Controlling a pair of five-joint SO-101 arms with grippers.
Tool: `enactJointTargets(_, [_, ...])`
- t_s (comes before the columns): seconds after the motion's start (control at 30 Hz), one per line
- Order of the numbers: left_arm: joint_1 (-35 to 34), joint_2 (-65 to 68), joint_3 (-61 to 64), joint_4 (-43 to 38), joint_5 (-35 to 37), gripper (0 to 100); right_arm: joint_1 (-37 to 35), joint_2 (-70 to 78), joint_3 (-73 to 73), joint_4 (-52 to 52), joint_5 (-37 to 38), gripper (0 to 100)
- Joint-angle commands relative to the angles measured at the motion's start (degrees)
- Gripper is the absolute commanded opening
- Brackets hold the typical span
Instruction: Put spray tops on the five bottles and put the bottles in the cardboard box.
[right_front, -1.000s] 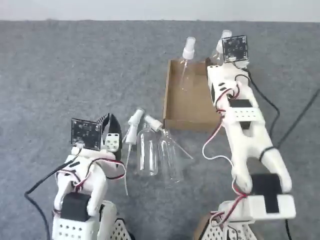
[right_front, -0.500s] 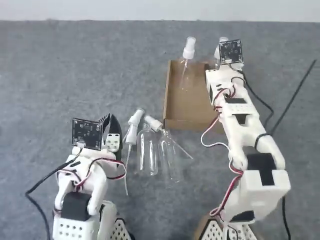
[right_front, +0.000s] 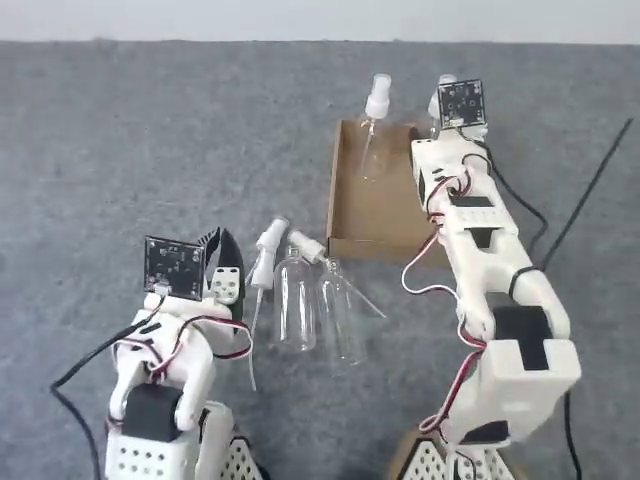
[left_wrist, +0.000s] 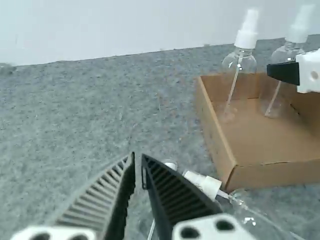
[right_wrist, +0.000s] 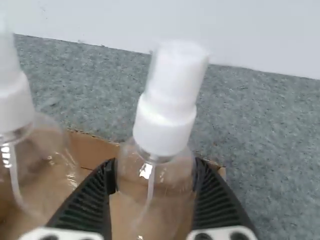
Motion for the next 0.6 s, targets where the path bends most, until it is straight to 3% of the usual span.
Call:
enactJointTargets(0.0, [-0.26,-1.14,-0.31,-1.49,-0.26,1,0.22,-1.27,-3.69,-1.19,0.79,0.7])
enactJointTargets(0.07, [-0.26,-1.14,-0.31,-1.49,-0.26,1,0.22,-1.36,-3.69,-1.19,0.79,2.0])
enactJointTargets(0.3, [-0.26,-1.14,-0.31,-1.49,-0.26,1,0.22,-1.27,-3.69,-1.1,0.79,20.5])
enactJointTargets(0.57, [-0.26,-1.14,-0.31,-1.49,-0.26,1,0.13,-1.71,-3.87,-1.1,0.79,22.8])
